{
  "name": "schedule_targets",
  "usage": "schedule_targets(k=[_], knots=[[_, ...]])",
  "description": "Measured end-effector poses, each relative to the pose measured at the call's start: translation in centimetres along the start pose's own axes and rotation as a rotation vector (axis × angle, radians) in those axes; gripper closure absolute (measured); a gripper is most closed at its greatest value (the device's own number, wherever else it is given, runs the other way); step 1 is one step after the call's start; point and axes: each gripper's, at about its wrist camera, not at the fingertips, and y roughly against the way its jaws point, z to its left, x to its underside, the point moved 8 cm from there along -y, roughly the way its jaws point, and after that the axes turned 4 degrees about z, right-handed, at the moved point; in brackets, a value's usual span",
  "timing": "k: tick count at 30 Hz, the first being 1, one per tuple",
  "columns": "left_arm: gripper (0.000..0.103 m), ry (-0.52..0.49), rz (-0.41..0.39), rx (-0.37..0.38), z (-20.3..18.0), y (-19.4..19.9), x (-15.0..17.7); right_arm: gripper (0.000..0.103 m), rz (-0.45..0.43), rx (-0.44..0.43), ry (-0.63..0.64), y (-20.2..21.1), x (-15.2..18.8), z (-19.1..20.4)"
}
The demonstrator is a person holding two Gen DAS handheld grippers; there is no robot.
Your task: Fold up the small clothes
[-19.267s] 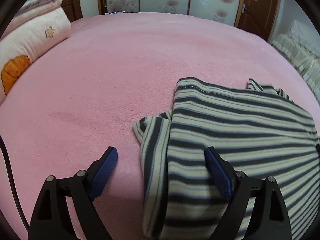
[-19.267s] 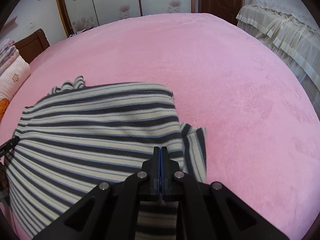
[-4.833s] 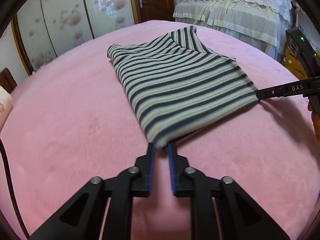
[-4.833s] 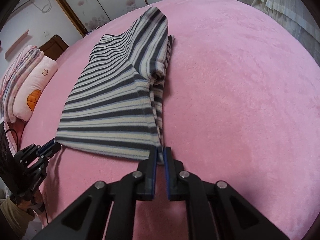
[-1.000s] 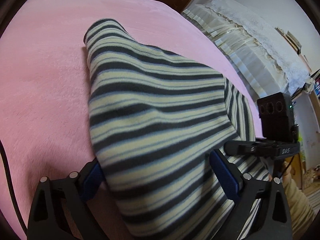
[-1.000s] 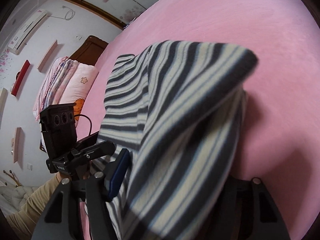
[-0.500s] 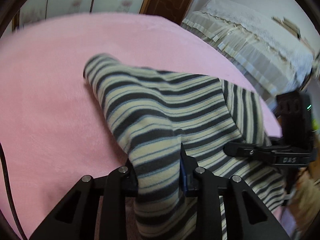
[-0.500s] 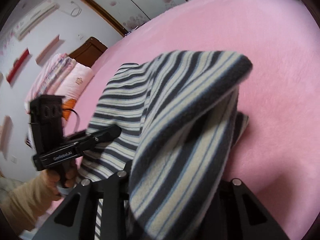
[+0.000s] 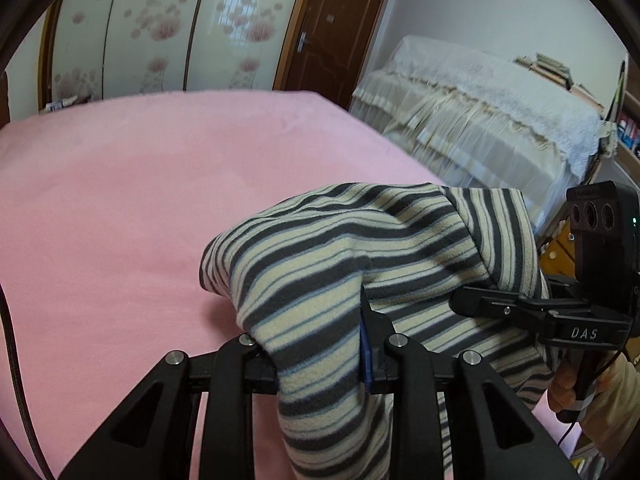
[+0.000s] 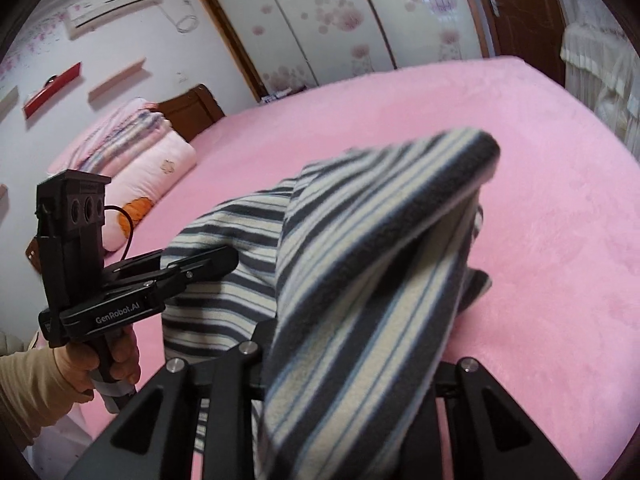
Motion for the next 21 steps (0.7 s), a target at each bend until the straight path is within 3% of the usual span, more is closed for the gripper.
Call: schedule_targets(k=[6,11,16,21], knots=[[0.077,-0.022,-0.072,-0.036,2.1,10.4,-0.8,0.076,-0.044,-0.043,0.088,3.5,-2.2,8.2],[0.076,-0.063,-0.091,-0.143,7.3,18.7,-1.3,0.076,-0.093,-0.115,0.159,3.3,-4.2,17.1],[0.075,-0.073,-0.051,-0.271,14.6,22.8,-1.4,0.076,-0.108,-0.214,0.129,-2.4,-5.9,24.2],[0.075,-0.09,0.032,-0.379,22.5,21.9,-1.0,0.076,-0.1,-0.256,0.101,-10.4,-6.6,28.7]])
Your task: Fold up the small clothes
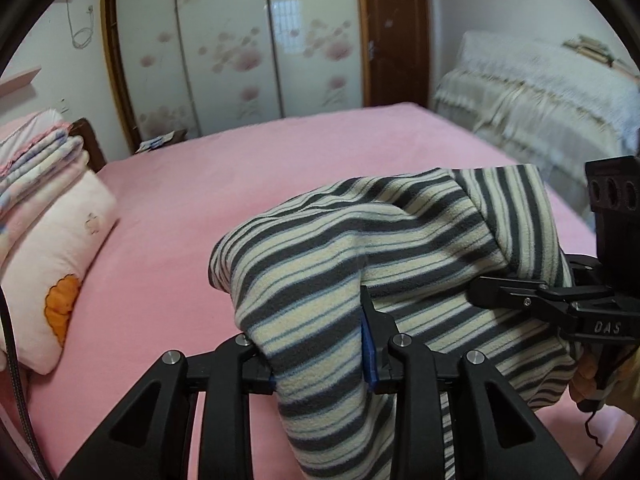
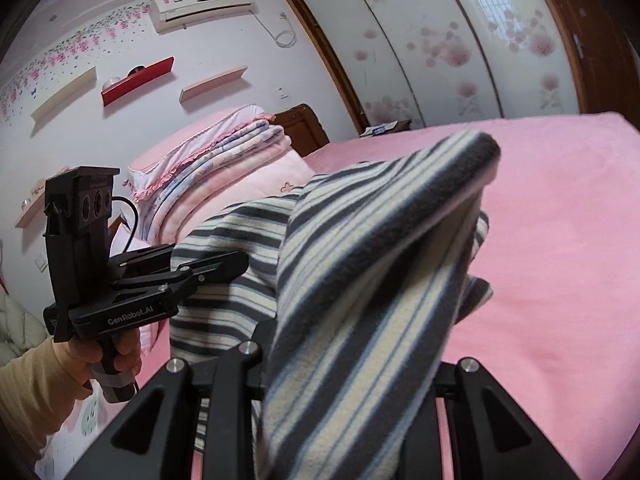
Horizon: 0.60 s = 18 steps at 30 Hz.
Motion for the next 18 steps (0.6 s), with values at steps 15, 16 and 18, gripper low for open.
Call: schedule_targets(k=[15,16,18], knots=[[0.066,-0.043,0.122,-0.161,7.7,-23.5,2.9,0.07,0.022,0.196,-0.137,-20.5,3.2,-9.9],[0.061,-0.03,0.134,-0.175,7.9,-24.8,3.5,0.068,0.054,0.217,-0.149,-21.4,3.9,-10.8],[0.053,0.006,0.104,-0.183,8.1,-25.8,3.8,0.06,0.089,0.195,-0.212,-22.0,4.4,-12.2]])
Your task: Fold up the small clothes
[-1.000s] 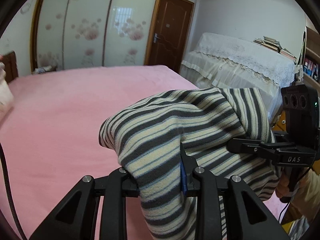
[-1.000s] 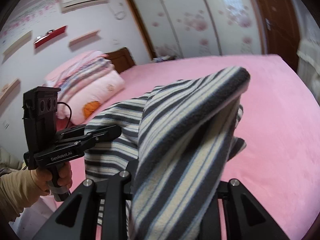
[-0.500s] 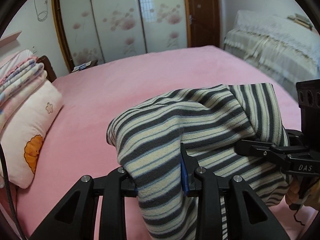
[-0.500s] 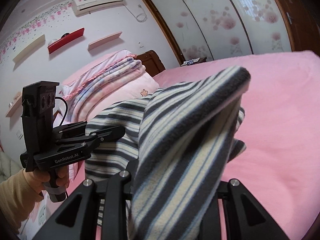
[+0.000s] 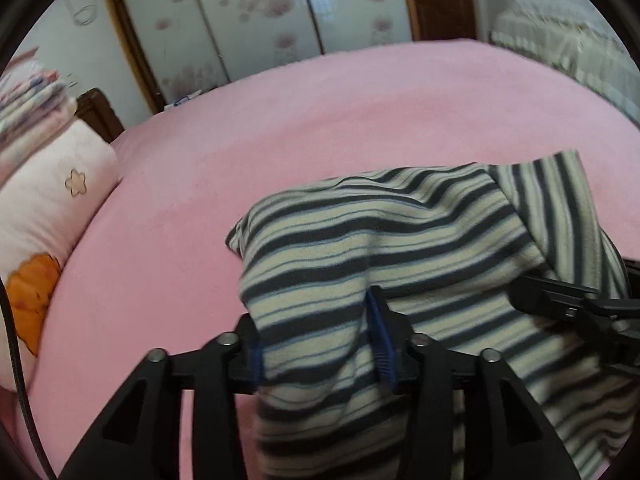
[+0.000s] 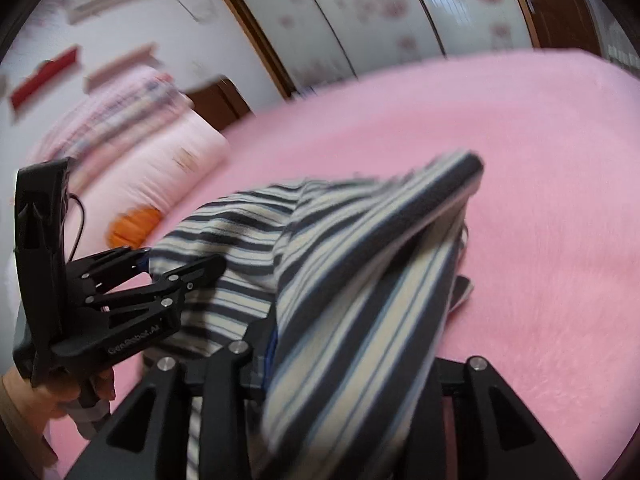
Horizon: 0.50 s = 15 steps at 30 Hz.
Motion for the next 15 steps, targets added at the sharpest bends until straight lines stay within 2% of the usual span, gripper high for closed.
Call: schedule_targets(k=[1,2,4,9,12,15], knots=[[0.045,0.019,-0.01,-0.002,0.2,-0.1,0.0,0.057,0.008,-0.012,-0.023,0.0,-0.2,-0.3],[0.041,0.041,-0.017,0.008,0.6,0.0,0.1,0.05,0.017,-0.015,-0.035,0.2,-0.2,-0.6],[0.02,0.082,-0.012,0.023,1.8,0.1,0.7,0.042,0.037,-0.004,-0.018,0.5,-0.2,-0.9],[0.018,0.168,0.008,0.079,5.6,1.6,2.0,0.04,0.117,-0.03,0.029,2.2,0.4,-0.7],[0.018,0.201,0.037,0.128,5.9,3.5,4.2,0.039,0.15,-0.056,0.032,4.4,1.2,-1.0],[0.018,0.258,0.076,0.254,5.5,5.5,6.7,0.035,0.197,-0.095,0.029,6.7,2.5,-1.1]])
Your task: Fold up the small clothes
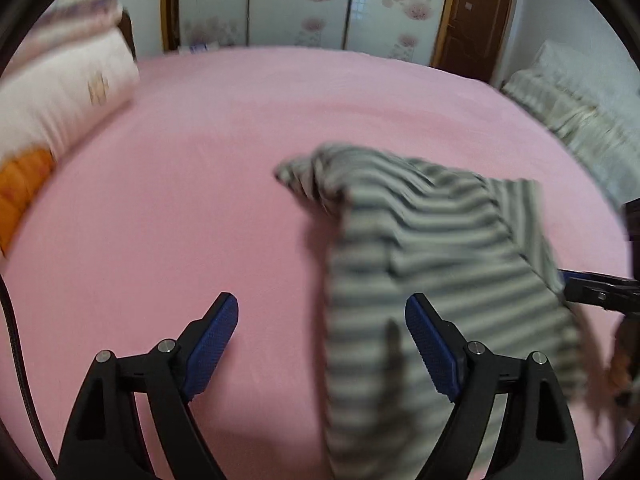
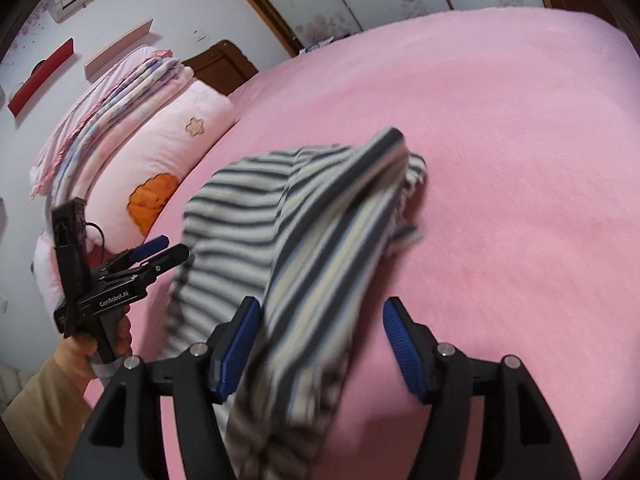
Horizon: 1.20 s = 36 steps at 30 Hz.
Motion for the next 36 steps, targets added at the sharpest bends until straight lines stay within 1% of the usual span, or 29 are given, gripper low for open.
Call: schedule_targets(k=[2,3,6,8,9,12,14,16,17,18,19,20,21,22,24,28,30,32,33,36], knots=[[0.016,0.044,0.022,0.08,-0.4,0.8,2.2,0.031,0.024,-0.008,-0.002,0.9,1.5,-0.3],[0.016,0.054,0.033,0.095,-0.8,1.1,3.5,0.03,0.041,-0.016,-0.002,1.2,2.4,-0.3],[0.016,0.049,0.096,0.09,-1.5,0.5,6.7,0.03,0.104,-0.021,-0.006,0.8,5.1,-0.5],[0.016,0.067,0.128,0.096,-1.7,-0.4,8.1,0.029,0.118,-0.032,-0.008,0.6,6.2,-0.3],[0.016,0.08,0.126,0.104,-2.1,-0.7,8.7,0.029,0.115,-0.042,-0.011,0.7,6.5,-0.2],[0.008,0.148,0.086,0.139,-1.6,-1.4,8.9,0.03,0.12,-0.099,-0.02,0.1,6.8,0.9],[0.008,0.206,0.067,0.18,-1.9,-2.0,8.5,0.03,0.136,-0.12,-0.013,-0.6,6.8,1.6],[0.008,0.244,0.052,0.206,-2.1,-2.3,8.0,0.03,0.141,-0.117,-0.005,-1.5,6.5,2.2],[0.011,0.257,0.044,0.213,-2.2,-2.5,7.7,0.03,0.141,-0.116,-0.004,-1.9,6.4,2.4],[0.029,0.259,0.04,0.215,-2.3,-2.9,7.4,0.03,0.143,-0.119,-0.005,-2.4,6.2,2.6],[0.05,0.259,0.041,0.217,-2.5,-3.0,7.3,0.031,0.149,-0.114,0.0,-2.9,6.3,2.8],[0.056,0.268,0.046,0.218,-2.5,-3.2,7.3,0.043,0.153,-0.106,0.008,-3.2,6.2,2.9],[0.068,0.283,0.046,0.231,-2.6,-3.1,7.3,0.071,0.165,-0.102,0.017,-3.5,6.3,3.1],[0.078,0.297,0.045,0.243,-2.6,-2.7,7.4,0.083,0.186,-0.107,0.01,-3.8,6.6,3.1],[0.082,0.324,0.047,0.255,-2.6,-2.0,7.2,0.088,0.179,-0.112,-0.009,-3.6,6.6,3.1],[0.085,0.383,0.097,0.252,-2.9,-0.2,6.3,0.089,0.178,-0.184,-0.071,-1.9,6.0,4.2],[0.085,0.394,0.118,0.234,-2.9,1.1,6.1,0.089,0.179,-0.21,-0.091,-0.8,5.7,5.2],[0.085,0.421,0.147,0.228,-2.6,2.2,6.6,0.089,0.192,-0.211,-0.094,0.0,5.7,6.4],[0.085,0.441,0.174,0.22,-2.3,2.4,7.1,0.089,0.198,-0.207,-0.09,0.1,5.8,6.6],[0.087,0.479,0.247,0.186,-1.5,2.2,9.0,0.089,0.24,-0.167,-0.073,-0.2,6.8,7.0]])
